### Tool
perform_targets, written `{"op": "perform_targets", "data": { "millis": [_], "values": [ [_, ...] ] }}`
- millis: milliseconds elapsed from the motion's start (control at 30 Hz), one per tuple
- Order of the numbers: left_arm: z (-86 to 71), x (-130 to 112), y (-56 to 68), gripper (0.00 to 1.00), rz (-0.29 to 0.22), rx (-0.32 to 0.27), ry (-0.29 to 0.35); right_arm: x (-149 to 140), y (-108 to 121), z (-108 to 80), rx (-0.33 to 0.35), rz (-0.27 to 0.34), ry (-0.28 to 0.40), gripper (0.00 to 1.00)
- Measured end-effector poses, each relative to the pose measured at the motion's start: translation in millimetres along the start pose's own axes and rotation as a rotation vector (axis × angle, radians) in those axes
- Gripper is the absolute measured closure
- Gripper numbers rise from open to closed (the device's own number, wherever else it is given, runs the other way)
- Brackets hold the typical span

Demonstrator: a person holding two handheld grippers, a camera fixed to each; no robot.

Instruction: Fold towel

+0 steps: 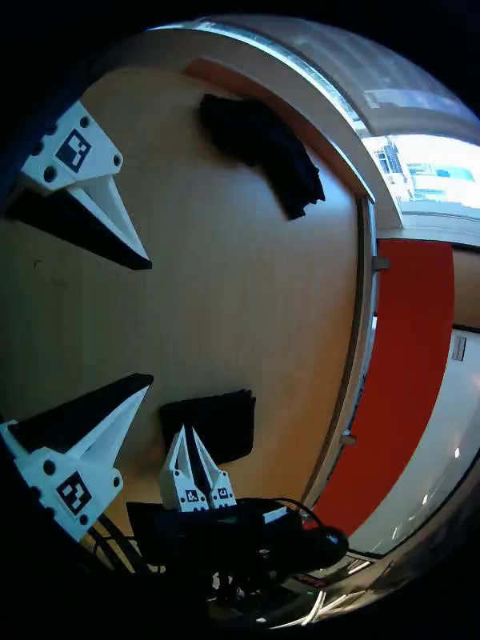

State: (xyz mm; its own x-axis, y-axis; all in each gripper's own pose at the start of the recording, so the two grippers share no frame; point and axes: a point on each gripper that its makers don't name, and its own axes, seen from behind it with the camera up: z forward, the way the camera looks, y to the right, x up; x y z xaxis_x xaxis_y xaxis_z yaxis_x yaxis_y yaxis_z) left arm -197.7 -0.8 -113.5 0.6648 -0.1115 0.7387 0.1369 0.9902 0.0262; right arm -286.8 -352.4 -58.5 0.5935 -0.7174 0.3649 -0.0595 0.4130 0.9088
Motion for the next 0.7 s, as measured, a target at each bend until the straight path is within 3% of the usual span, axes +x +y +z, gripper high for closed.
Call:
{"op": "perform_targets", "data": {
  "millis": [267, 600, 700],
  "values": [
    [1.4, 0.9, -2.5, 0.04, 0.001, 0.001, 0.0, 1.3, 1.1, -4.4, 0.0, 0.012, 0.011, 0.87],
    [3.8, 1.2, -2.5, 0.04, 0.006, 0.0, -0.004, 3.4, 7.8, -12.6, -0.024, 0.014, 0.033, 0.31],
    [4.5, 1.4, -2.5, 0.04, 0.006, 0.0, -0.005, 2.2, 10.7, -15.1, -0.03, 0.024, 0.037, 0.3]
  ]
}}
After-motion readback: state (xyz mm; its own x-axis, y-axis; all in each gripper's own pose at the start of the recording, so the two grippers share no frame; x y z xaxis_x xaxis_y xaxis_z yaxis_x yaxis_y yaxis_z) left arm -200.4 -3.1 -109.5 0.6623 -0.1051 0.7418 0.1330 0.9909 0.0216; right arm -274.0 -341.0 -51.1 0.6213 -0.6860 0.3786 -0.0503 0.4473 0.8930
